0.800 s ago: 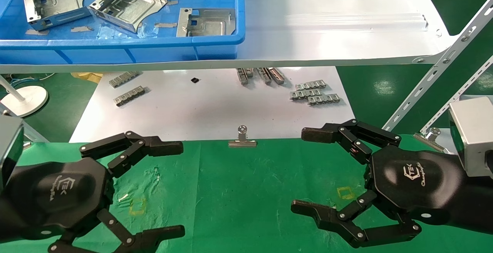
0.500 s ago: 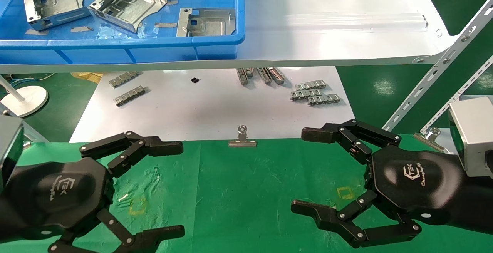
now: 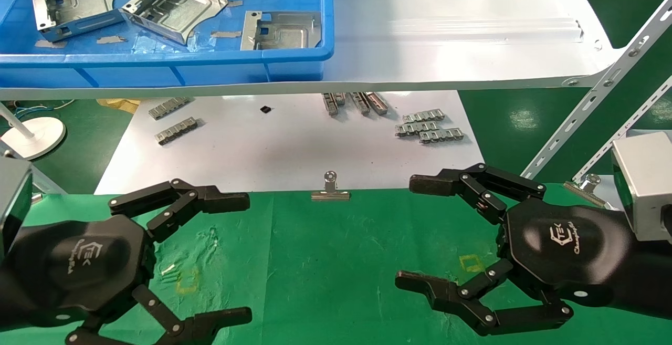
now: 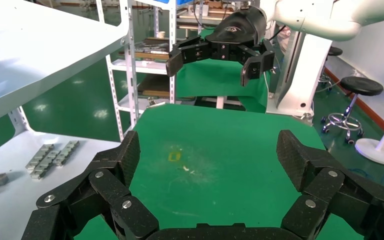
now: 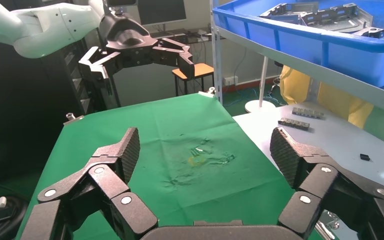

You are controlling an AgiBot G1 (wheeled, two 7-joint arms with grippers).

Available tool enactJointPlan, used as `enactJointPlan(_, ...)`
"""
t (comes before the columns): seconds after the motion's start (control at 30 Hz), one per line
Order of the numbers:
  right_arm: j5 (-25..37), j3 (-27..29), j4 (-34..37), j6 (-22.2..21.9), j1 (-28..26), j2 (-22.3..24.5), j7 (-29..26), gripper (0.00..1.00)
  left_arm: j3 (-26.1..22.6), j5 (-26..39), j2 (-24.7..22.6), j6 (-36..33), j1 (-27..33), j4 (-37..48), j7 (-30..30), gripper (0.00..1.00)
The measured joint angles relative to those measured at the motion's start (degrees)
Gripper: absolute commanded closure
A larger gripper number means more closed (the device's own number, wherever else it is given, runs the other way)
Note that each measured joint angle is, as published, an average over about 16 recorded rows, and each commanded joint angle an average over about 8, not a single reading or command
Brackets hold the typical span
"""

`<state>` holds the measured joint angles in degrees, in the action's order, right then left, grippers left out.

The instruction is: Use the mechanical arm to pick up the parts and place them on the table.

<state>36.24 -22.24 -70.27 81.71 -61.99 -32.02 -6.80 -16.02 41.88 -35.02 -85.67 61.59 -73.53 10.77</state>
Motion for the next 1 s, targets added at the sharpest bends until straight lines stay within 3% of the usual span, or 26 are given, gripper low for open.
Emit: enactJointPlan(1.0,0.00,0.00,0.00,0.00,0.00,0.00,0.00,1.00,0.00,0.00,0.00,0.00,0.00,0.00,0.00,0.00)
